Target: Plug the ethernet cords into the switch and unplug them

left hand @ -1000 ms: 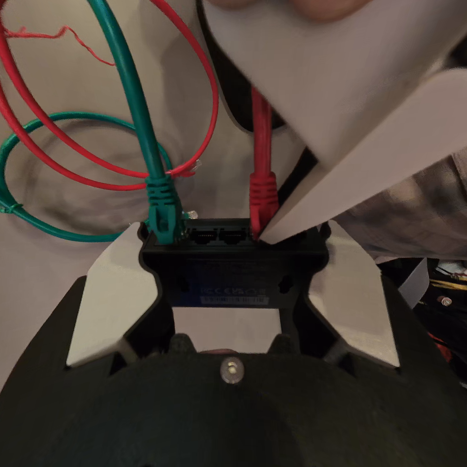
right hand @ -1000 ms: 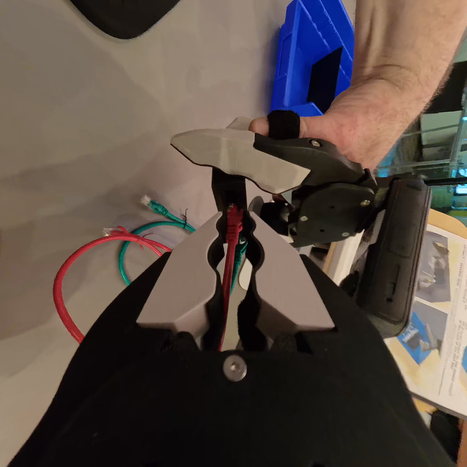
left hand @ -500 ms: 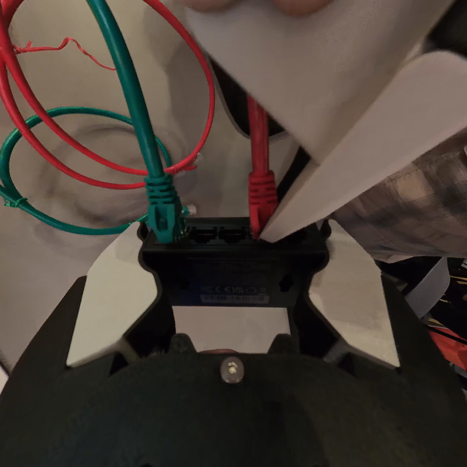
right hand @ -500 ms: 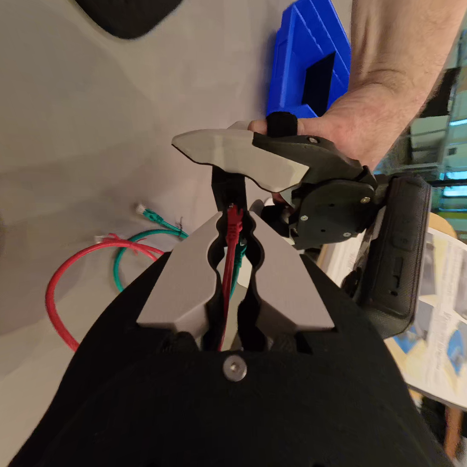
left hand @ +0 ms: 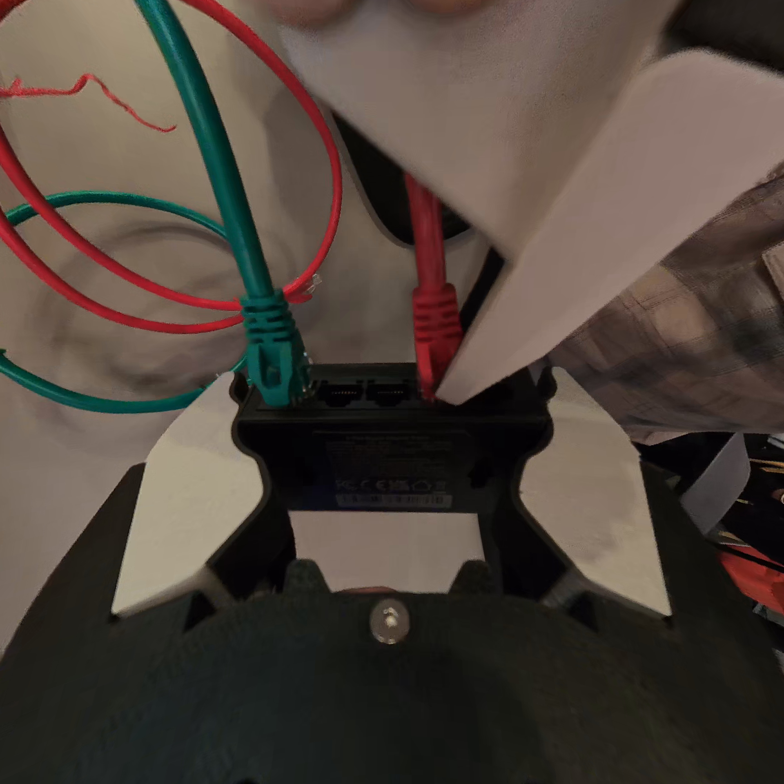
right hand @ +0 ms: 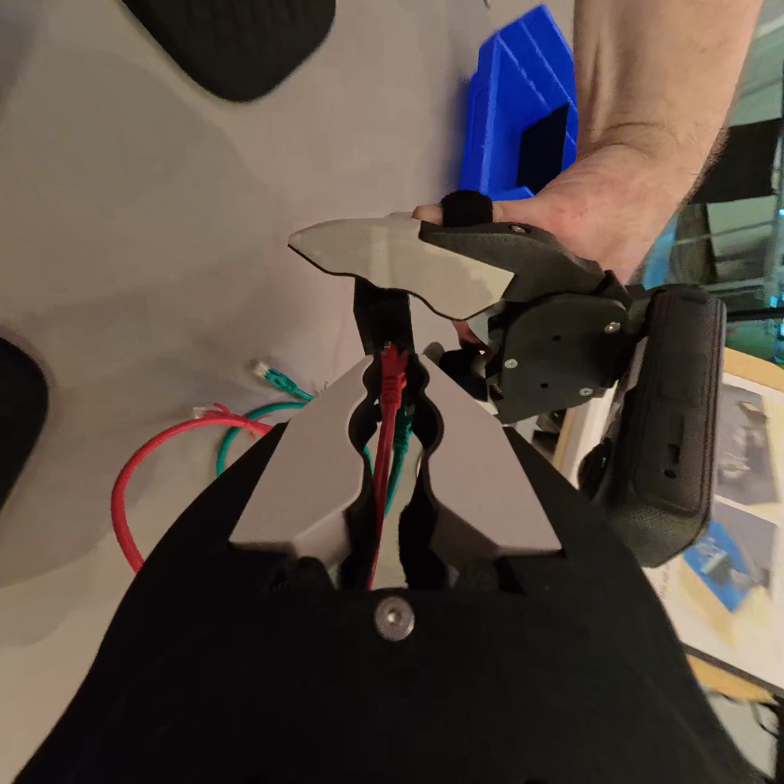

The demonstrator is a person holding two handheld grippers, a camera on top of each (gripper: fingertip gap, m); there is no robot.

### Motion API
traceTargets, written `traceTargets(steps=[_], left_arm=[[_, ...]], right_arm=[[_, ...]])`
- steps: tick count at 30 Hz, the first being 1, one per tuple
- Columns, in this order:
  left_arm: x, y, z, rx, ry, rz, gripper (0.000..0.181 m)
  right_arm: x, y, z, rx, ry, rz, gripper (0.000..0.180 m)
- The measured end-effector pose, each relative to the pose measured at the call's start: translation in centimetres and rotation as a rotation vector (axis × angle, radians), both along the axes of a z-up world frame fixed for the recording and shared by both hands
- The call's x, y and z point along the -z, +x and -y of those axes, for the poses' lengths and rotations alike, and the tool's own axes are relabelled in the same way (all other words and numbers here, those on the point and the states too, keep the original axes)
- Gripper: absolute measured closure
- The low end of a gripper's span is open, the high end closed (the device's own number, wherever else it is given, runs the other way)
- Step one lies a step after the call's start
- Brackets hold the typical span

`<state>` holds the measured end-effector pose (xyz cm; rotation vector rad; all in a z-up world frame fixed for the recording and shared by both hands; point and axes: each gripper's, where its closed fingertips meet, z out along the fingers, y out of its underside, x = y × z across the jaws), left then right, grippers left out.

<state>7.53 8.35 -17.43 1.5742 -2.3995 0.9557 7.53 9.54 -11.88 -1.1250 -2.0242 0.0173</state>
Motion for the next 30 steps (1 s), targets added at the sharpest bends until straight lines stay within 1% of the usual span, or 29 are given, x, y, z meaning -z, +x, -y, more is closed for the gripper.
traceTargets(steps=[2,3,12,15,17,18,20,21,23,24,26,28,30], left_arm=[[-0.2,0.1,0.1,0.005,-0.001,-0.001,0.056],[-0.3,0.3,-0.1,-0.003,0.003,0.005,0.056],[1.3,0.0,-1.1,-0.007,-0.015,-0.025,0.057],[2.1,-0.3,-0.6,0.018,-0.024,-0.045,0.057],[2.6,-0.4,-0.5,0.012,-0.023,-0.061,0.057],[2.2,0.0,-0.7,-0.016,-0.044,-0.039,0.057],[2.1,0.2,-0.5,0.002,-0.032,-0.035,0.057],[1.9,0.4,-0.2,-0.002,-0.047,-0.028,0.057],[1.4,0.7,-0.6,0.0,-0.03,0.002,0.057],[1.5,0.6,-0.4,0.016,-0.024,-0.008,0.057],[1.5,0.8,-0.2,0.017,-0.016,-0.001,0.057],[1.5,0.8,0.3,0.041,-0.014,0.0,0.056],[1.2,1.2,0.1,0.026,-0.01,0.027,0.057]], right_arm=[[-0.3,0.1,0.1,-0.024,-0.049,-0.026,0.17],[-0.3,0.2,0.0,-0.015,-0.03,-0.021,0.171],[1.4,0.4,-1.3,0.155,0.375,0.236,0.17],[2.2,0.3,-0.9,0.172,0.461,0.298,0.17],[2.7,0.2,-0.8,0.161,0.356,0.229,0.17],[2.5,0.4,-1.1,0.172,0.331,0.194,0.17],[2.3,0.5,-0.8,0.158,0.21,0.121,0.17],[2.1,0.8,-0.7,0.15,0.188,0.117,0.17],[1.7,1.0,-0.9,0.173,0.283,0.146,0.17],[1.7,1.0,-0.7,0.161,0.274,0.142,0.17],[1.7,1.1,-0.5,0.136,0.216,0.119,0.17],[1.5,1.0,0.0,0.091,0.085,0.062,0.17],[1.2,1.2,-0.1,0.075,0.057,0.035,0.17]])
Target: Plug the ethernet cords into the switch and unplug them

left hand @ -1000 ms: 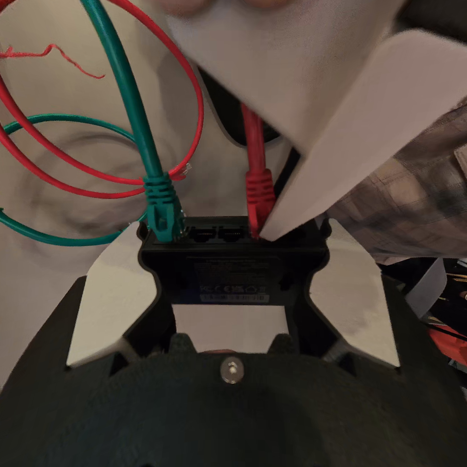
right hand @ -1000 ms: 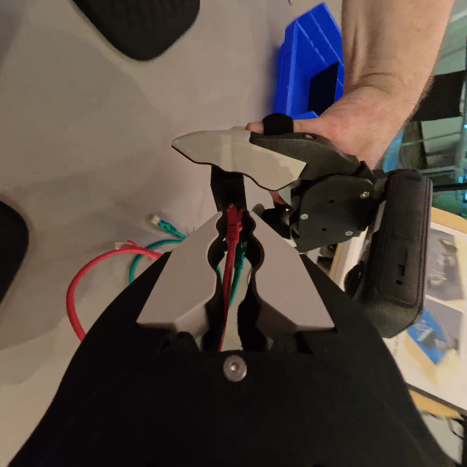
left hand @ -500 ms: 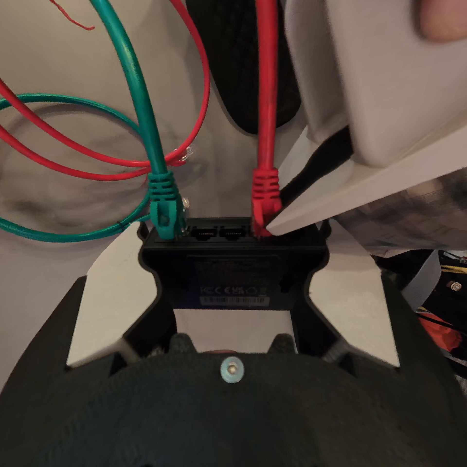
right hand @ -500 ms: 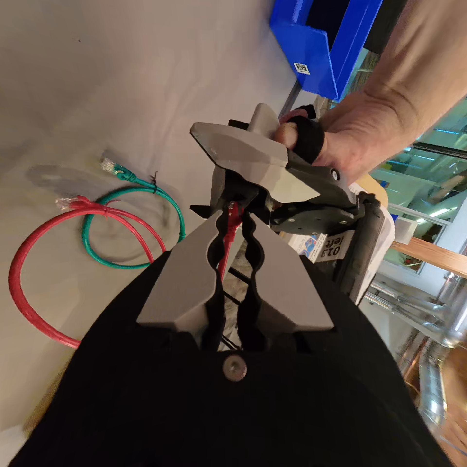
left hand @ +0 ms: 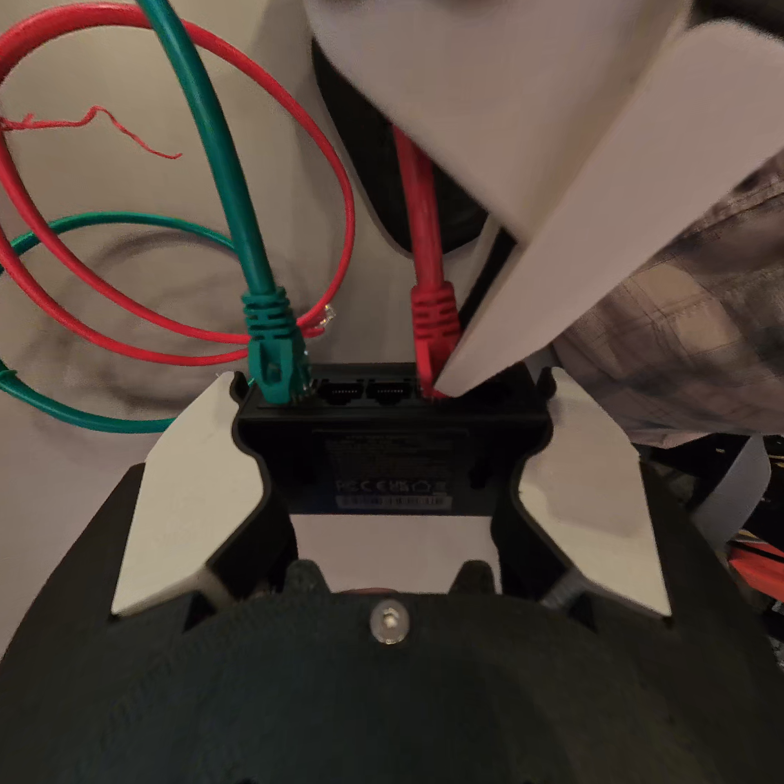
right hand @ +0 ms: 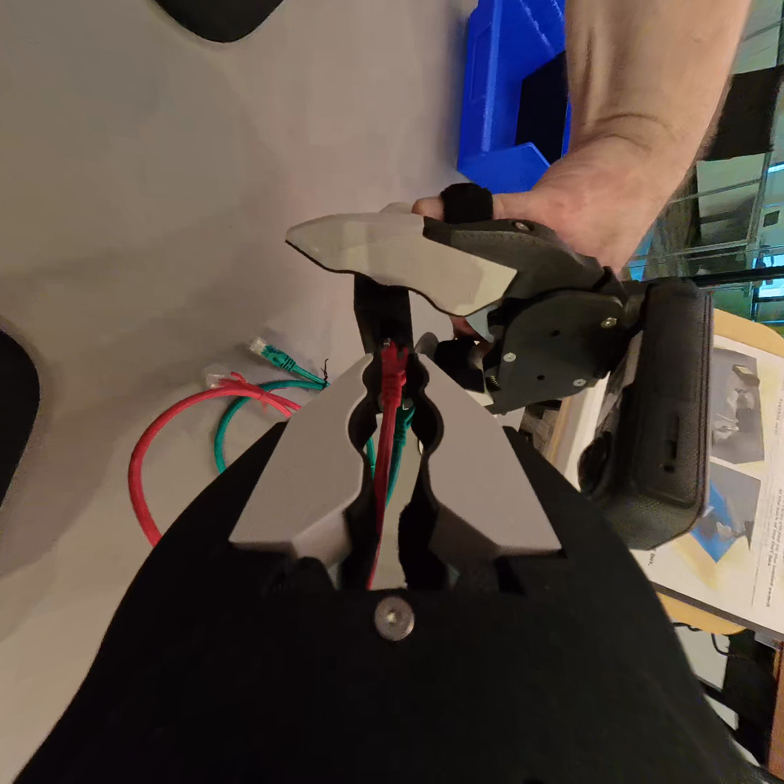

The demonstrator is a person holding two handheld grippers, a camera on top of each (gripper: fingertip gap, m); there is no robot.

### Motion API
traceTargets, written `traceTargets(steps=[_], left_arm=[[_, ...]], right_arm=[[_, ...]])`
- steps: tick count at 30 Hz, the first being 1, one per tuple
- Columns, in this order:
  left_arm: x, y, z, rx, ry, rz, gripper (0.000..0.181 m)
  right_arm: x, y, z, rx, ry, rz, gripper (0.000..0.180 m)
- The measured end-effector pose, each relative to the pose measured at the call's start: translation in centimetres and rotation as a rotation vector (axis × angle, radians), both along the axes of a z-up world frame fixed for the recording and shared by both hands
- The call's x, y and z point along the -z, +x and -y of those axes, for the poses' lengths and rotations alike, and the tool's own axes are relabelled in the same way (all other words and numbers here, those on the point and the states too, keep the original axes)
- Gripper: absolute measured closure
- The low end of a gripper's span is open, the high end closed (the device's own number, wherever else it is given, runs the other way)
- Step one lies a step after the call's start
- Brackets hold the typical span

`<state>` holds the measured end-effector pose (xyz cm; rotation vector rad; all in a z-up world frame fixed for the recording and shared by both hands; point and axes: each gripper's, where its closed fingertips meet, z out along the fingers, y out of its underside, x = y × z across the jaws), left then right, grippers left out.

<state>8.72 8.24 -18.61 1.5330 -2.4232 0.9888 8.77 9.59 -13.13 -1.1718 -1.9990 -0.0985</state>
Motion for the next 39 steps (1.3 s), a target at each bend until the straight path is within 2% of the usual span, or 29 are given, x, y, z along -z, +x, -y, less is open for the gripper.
traceTargets(steps=[4,11,24,39], left_arm=[[0.38,-0.28,-0.19,0.02,0.048,-0.035,0.057],[0.39,-0.48,0.24,0.013,-0.012,-0.093,0.057],[-0.16,-0.34,0.39,0.019,-0.044,-0.115,0.057],[0.33,-0.22,0.18,0.034,-0.015,-0.14,0.057]], right_arm=[[0.23,-0.21,0.08,-0.019,-0.043,-0.021,0.169],[0.46,-0.22,0.29,-0.034,-0.113,-0.032,0.163],[0.44,-0.34,-0.25,-0.067,-0.036,0.024,0.167],[0.49,-0.08,0.14,-0.065,-0.037,0.077,0.169]])
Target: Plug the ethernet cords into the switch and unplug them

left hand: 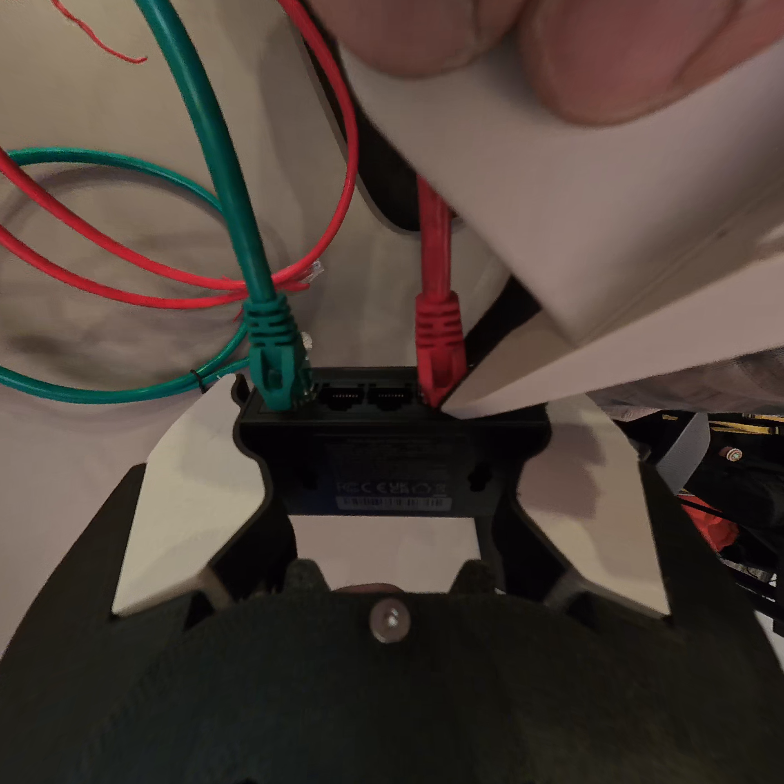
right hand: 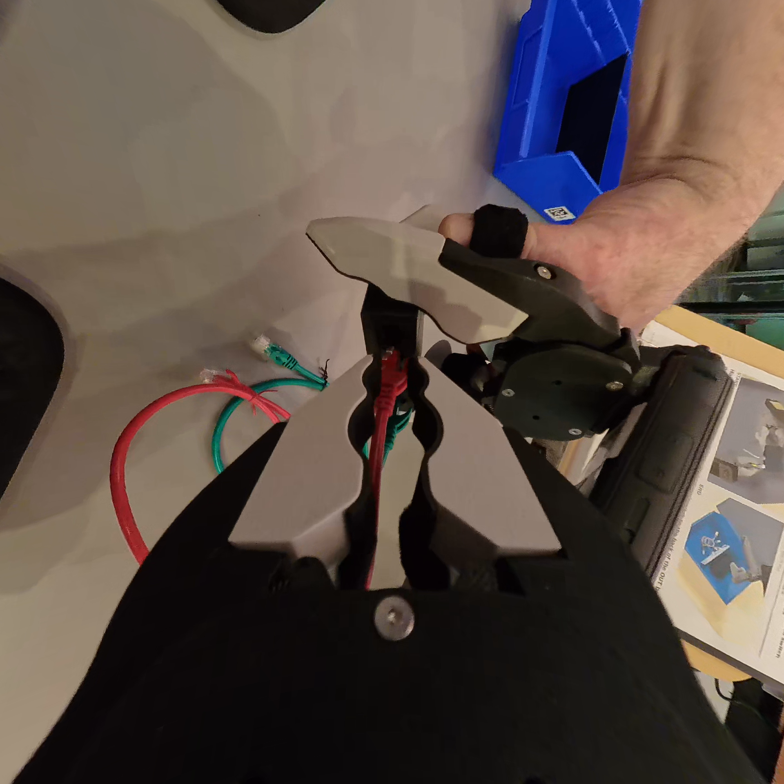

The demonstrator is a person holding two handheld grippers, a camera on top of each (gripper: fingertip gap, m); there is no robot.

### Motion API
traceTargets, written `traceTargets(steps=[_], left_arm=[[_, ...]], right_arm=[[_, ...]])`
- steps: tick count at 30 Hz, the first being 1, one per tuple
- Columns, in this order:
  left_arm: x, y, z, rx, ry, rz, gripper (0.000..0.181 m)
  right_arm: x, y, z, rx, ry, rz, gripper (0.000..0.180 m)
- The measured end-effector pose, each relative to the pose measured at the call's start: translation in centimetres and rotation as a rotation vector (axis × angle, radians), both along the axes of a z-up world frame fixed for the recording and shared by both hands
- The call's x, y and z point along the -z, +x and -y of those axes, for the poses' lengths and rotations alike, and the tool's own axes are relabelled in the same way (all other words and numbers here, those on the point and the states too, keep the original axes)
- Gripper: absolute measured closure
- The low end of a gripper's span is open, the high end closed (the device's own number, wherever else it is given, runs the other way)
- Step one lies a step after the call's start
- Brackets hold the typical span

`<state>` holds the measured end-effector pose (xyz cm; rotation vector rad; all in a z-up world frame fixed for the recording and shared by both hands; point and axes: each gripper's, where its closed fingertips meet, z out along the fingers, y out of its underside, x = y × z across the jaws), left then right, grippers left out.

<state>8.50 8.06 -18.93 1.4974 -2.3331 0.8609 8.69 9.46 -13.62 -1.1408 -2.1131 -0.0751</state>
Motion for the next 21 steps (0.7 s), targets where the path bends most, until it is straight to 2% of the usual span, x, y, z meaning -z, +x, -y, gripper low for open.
traceTargets(steps=[7,16,21], left_arm=[[0.43,0.01,-0.32,0.016,0.046,-0.013,0.058],[-0.46,0.62,-0.95,-0.012,0.029,0.046,0.058],[0.0,0.74,-0.15,0.008,0.037,0.05,0.057]], right_arm=[[0.43,0.09,0.01,0.017,-0.03,0.019,0.173],[-0.37,0.34,-0.66,0.098,0.089,0.005,0.173],[-0.15,0.56,0.19,0.062,0.049,0.003,0.176]])
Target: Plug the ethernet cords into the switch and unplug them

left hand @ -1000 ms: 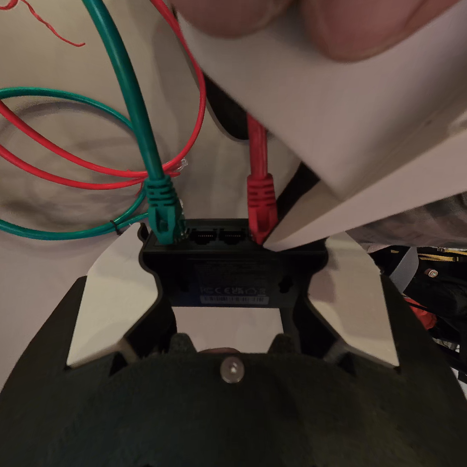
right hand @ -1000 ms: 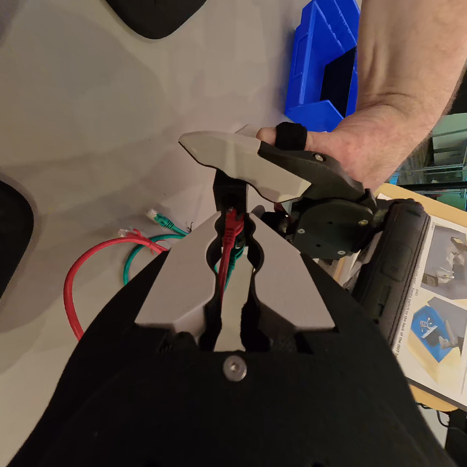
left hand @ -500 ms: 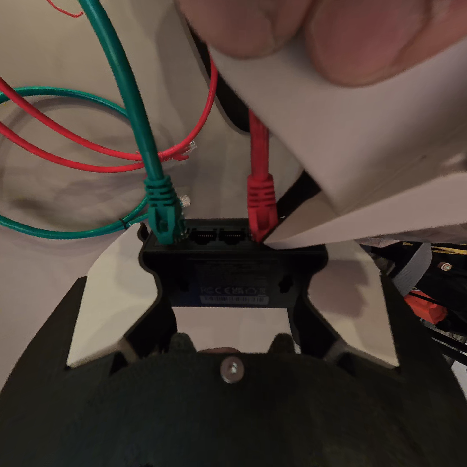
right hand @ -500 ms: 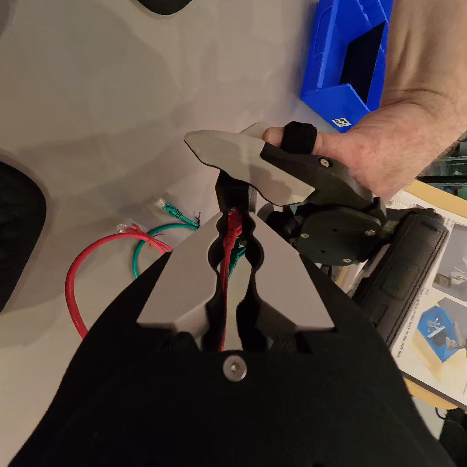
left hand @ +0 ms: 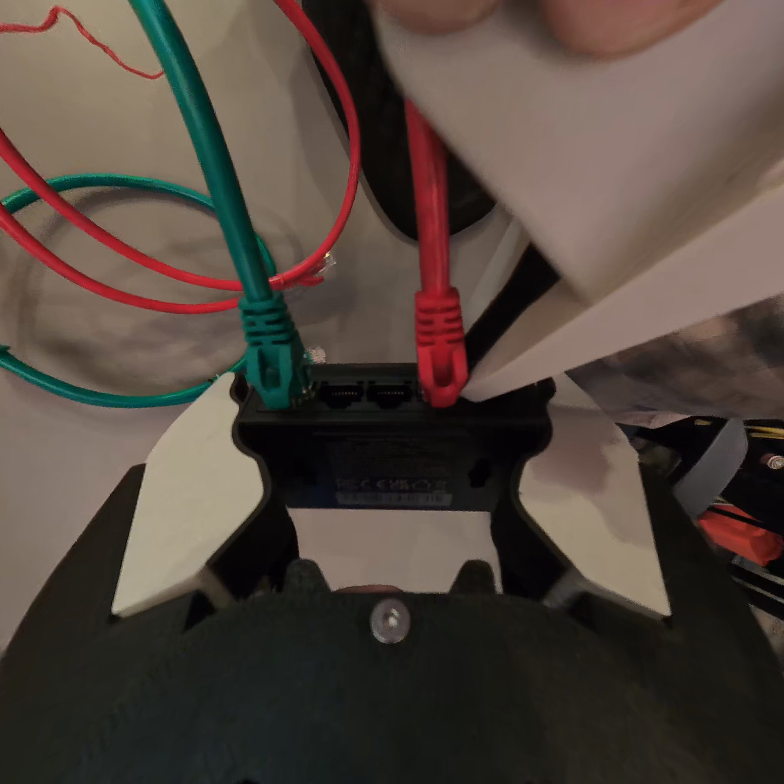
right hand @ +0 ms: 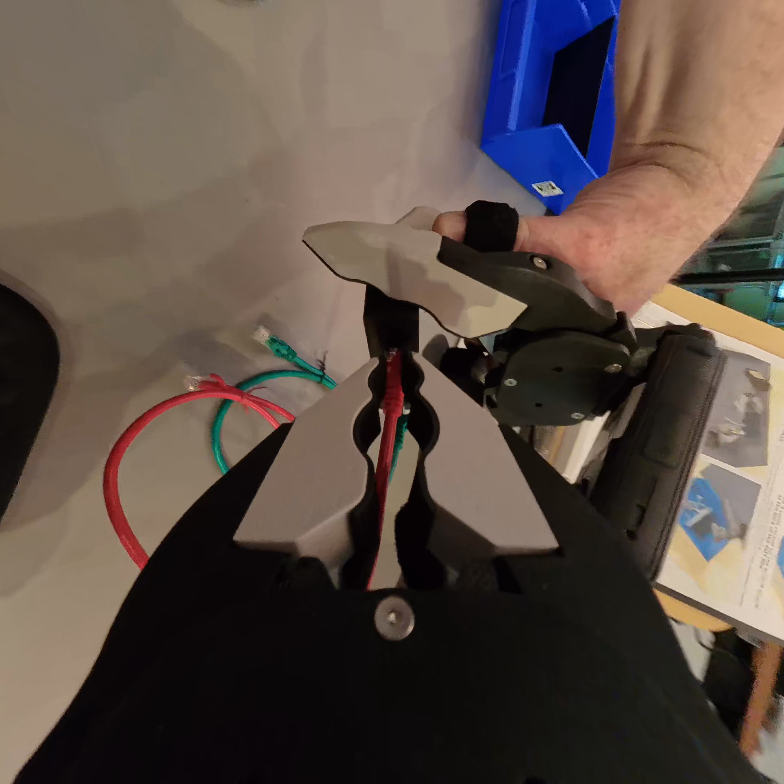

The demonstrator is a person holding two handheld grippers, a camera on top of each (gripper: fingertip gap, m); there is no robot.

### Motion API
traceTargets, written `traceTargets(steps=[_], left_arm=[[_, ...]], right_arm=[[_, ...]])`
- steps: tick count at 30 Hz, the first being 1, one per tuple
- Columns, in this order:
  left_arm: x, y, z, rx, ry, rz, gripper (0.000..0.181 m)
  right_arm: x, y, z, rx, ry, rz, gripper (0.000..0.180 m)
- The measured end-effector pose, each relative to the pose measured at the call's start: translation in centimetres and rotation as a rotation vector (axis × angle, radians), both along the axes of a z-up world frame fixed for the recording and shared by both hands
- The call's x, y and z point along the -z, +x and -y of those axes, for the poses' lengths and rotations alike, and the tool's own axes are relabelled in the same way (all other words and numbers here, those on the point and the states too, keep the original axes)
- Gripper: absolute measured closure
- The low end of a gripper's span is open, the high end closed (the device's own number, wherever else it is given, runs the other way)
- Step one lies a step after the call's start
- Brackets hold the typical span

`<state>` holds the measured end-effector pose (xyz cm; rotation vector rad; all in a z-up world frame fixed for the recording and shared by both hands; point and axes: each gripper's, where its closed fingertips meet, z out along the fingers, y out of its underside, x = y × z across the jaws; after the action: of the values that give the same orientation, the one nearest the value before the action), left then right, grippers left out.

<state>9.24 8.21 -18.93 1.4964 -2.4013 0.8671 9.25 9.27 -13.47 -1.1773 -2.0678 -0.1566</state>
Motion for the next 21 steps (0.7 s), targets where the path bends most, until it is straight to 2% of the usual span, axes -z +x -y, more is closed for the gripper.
traceTargets(steps=[9,12,14,21], left_arm=[[0.3,0.3,0.1,-0.015,0.01,-0.015,0.057],[0.6,0.1,-0.1,-0.014,0.024,-0.03,0.058],[0.8,0.0,0.0,-0.015,0.02,-0.034,0.058],[0.5,0.6,0.2,-0.023,-0.004,-0.022,0.058]], right_arm=[[0.2,0.1,0.3,0.002,-0.079,-0.036,0.175],[-0.6,0.2,-0.3,0.031,-0.036,-0.054,0.159],[-0.8,0.3,-0.1,0.019,-0.038,-0.055,0.167],[0.3,0.4,-0.1,0.02,-0.063,-0.012,0.164]])
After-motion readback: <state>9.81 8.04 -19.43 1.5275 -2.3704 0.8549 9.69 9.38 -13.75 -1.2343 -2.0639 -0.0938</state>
